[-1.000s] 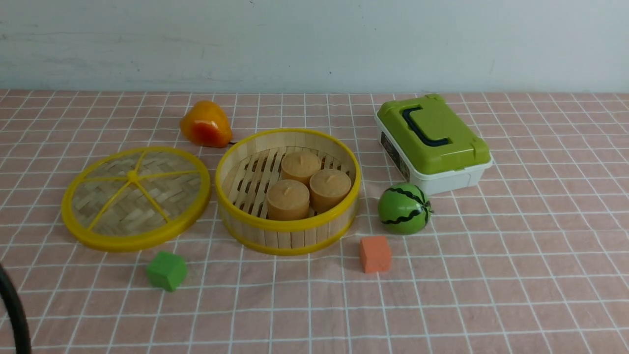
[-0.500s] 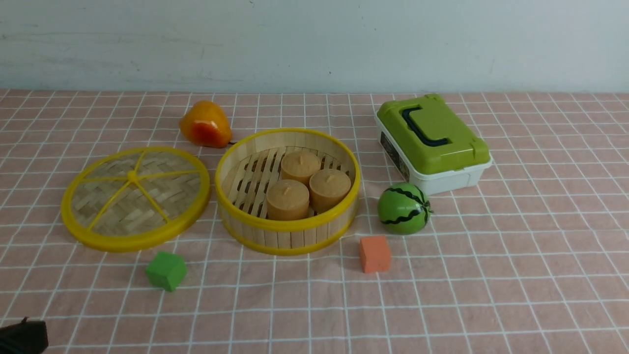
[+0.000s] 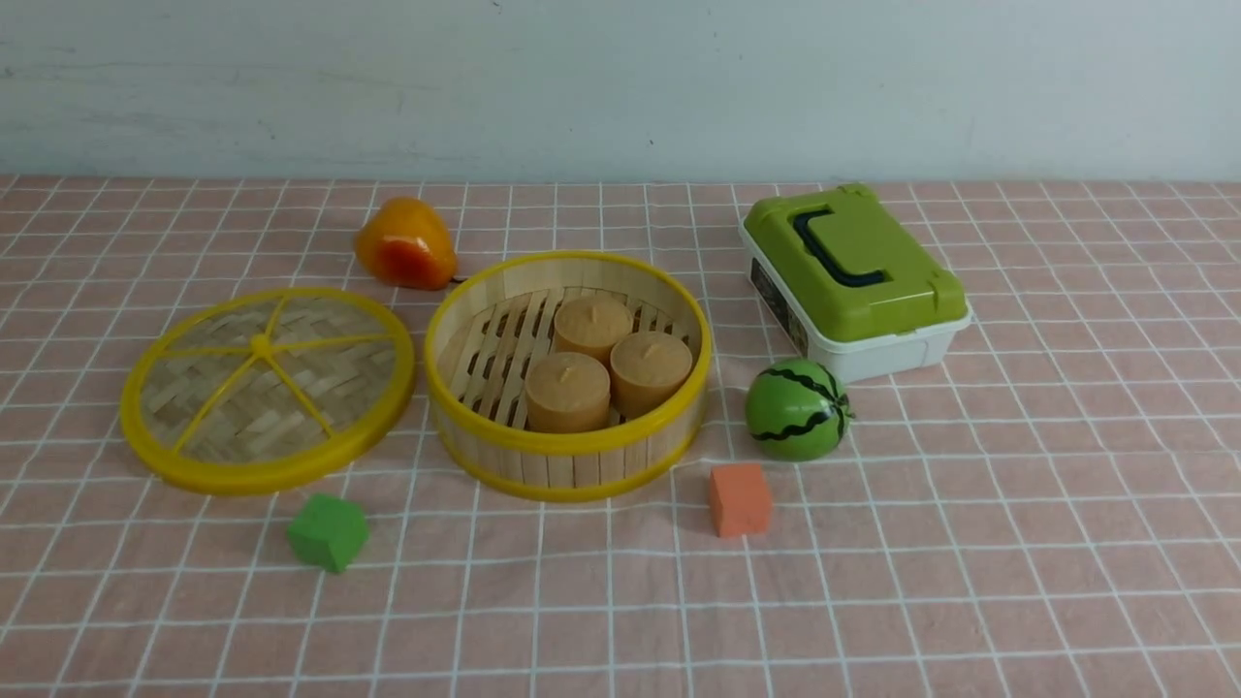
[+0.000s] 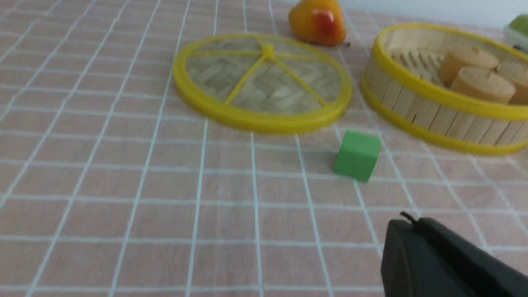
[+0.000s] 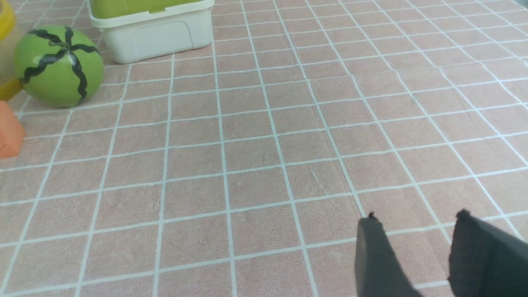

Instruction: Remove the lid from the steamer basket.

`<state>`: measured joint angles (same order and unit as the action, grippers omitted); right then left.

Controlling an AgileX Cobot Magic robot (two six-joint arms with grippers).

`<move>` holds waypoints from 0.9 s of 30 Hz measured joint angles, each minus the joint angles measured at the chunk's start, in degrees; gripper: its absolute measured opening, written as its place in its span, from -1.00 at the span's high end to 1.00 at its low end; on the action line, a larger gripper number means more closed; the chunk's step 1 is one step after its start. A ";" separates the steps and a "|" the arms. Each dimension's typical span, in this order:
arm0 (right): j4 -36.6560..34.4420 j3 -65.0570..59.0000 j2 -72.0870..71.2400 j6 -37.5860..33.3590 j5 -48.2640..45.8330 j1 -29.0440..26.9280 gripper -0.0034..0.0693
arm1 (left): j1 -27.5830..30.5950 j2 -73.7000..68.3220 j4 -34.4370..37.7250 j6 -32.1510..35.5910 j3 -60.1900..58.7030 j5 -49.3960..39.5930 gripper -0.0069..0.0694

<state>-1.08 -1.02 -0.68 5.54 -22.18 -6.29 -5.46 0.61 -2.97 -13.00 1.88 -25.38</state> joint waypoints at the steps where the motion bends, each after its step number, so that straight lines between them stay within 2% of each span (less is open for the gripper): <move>1: -0.05 0.00 0.00 0.00 0.00 0.00 0.24 | -0.06 0.00 0.15 -0.09 -2.11 -0.06 0.85; 10: -0.01 0.00 0.00 0.00 0.00 0.00 0.24 | -0.06 0.00 0.95 3.14 -3.28 2.49 0.85; 15: -0.01 0.00 0.00 0.00 0.00 0.00 0.24 | -0.06 0.00 3.69 7.27 -3.28 2.54 0.85; 27: -0.01 0.00 0.00 0.00 0.00 0.00 0.24 | -0.06 0.00 5.11 8.74 -3.57 2.51 0.85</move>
<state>-1.10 -1.02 -0.68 5.54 -22.18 -6.29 -5.51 0.61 2.14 -4.26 -1.68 -22.87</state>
